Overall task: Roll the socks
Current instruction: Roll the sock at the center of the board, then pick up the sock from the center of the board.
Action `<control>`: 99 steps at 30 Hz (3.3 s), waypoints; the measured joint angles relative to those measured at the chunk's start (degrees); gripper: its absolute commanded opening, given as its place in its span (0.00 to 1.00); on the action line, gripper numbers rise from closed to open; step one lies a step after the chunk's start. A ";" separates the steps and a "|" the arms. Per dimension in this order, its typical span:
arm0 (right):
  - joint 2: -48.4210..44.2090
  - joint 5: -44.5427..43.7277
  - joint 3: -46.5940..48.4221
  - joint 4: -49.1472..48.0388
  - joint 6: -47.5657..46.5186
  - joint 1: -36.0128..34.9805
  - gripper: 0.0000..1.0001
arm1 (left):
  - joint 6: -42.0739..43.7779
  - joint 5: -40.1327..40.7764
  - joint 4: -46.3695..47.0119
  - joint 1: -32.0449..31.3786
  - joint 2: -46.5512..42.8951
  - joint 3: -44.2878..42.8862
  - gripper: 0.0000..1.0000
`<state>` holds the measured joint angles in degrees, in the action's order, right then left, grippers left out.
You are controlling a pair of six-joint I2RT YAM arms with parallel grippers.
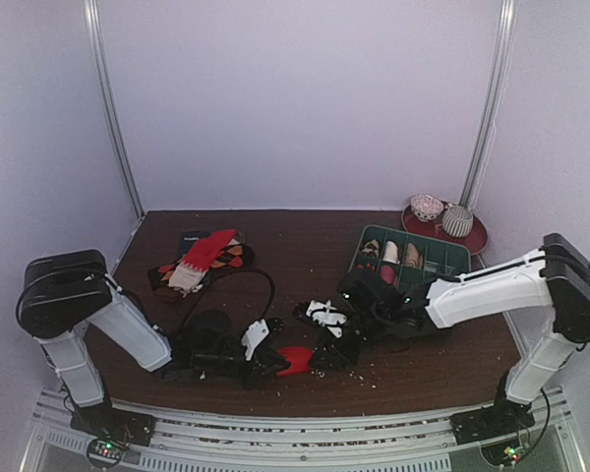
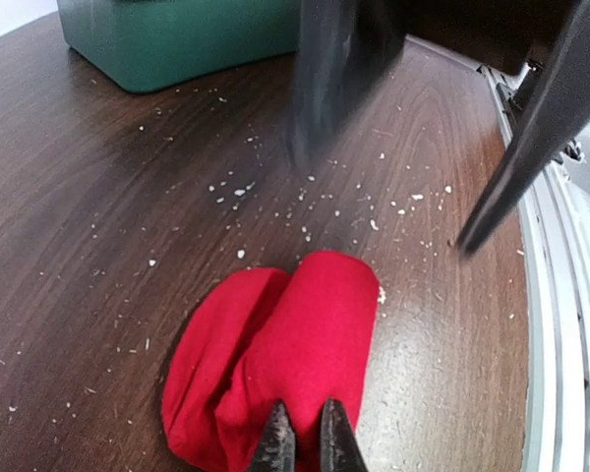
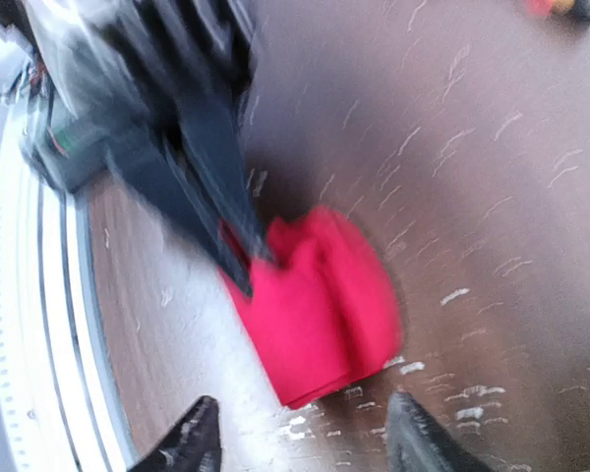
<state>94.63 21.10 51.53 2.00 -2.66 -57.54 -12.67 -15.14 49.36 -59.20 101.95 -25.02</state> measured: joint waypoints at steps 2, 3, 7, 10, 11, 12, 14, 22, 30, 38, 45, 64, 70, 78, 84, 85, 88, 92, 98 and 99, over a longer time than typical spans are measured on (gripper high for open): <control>-5.86 -4.04 -2.51 -3.74 -0.44 -0.09 0.66 | -1.40 -0.61 -0.55 0.31 0.42 -0.79 0.00; -8.31 -6.21 -3.17 -5.55 -0.48 -0.09 0.68 | -2.01 -0.85 -0.94 0.37 0.61 -1.20 0.00; -12.85 -13.55 -3.34 -10.49 -1.38 -0.09 0.82 | -3.39 -1.55 -2.03 0.39 1.01 -2.14 0.00; -13.86 -19.30 -3.34 -11.78 -2.40 -0.09 0.96 | -3.96 -1.73 -2.75 0.48 1.01 -2.43 0.00; -13.90 -20.28 -3.32 -11.80 -2.75 -0.09 0.99 | -4.09 -1.75 -2.91 0.50 1.01 -2.49 0.00; -13.90 -21.68 -3.26 -11.69 -2.89 -0.07 1.00 | -4.20 -1.77 -2.95 0.50 1.03 -2.54 0.00; -13.97 -24.48 -2.95 -11.45 -3.06 -0.09 1.00 | -4.42 -1.77 -2.97 0.50 1.31 -2.80 0.00; -18.51 -35.69 -2.51 -13.99 -0.13 0.07 0.92 | -4.85 -1.90 -2.62 0.50 2.93 -4.31 0.00; -12.87 -21.51 0.63 -8.04 -0.15 0.83 0.83 | -4.35 -2.64 -1.92 0.61 3.69 -4.66 0.00; -2.73 3.74 1.03 -2.99 -0.79 5.09 0.79 | -1.88 -3.65 -1.27 0.61 5.64 -6.47 0.00; 5.70 10.78 2.86 -2.01 -1.68 6.03 0.79 | -0.50 -4.63 -0.96 0.68 6.60 -7.28 0.00; 11.41 13.38 5.09 -1.62 -1.75 9.55 0.82 | 1.55 -5.99 -0.72 1.09 7.13 -7.52 0.00; 11.58 18.69 2.40 -5.25 -0.20 9.68 0.68 | 2.10 -6.40 -1.18 1.14 7.50 -8.22 0.00; 13.20 22.84 2.36 -6.29 0.33 9.68 0.42 | 2.54 -6.80 -1.57 1.14 7.98 -9.01 0.00; 14.05 23.61 4.07 -3.06 -0.24 9.73 0.22 | 2.58 -6.84 -1.66 1.31 8.04 -9.03 0.00; 14.05 23.56 4.20 -2.78 -0.31 9.75 0.18 | 2.60 -6.82 -1.64 1.31 8.04 -9.03 0.00; 14.01 23.47 4.26 -2.43 -0.07 9.86 0.01 | 2.71 -6.82 -1.64 1.36 8.09 -9.07 0.00; 14.01 22.62 4.26 -2.45 1.01 9.88 0.00 | 3.08 -6.03 -2.69 1.36 7.50 -9.22 0.32; 13.07 19.43 4.26 -3.10 5.27 9.62 0.00 | 5.09 1.46 -15.61 1.25 0.52 -8.98 0.60; 12.50 18.12 4.24 -3.08 6.27 9.60 0.00 | 5.44 2.91 -18.14 1.31 -1.05 -8.94 0.62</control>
<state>107.13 39.22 55.77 -1.08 3.62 -47.94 -7.22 -12.23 31.22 -57.89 100.90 -33.95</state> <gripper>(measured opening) 0.230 0.565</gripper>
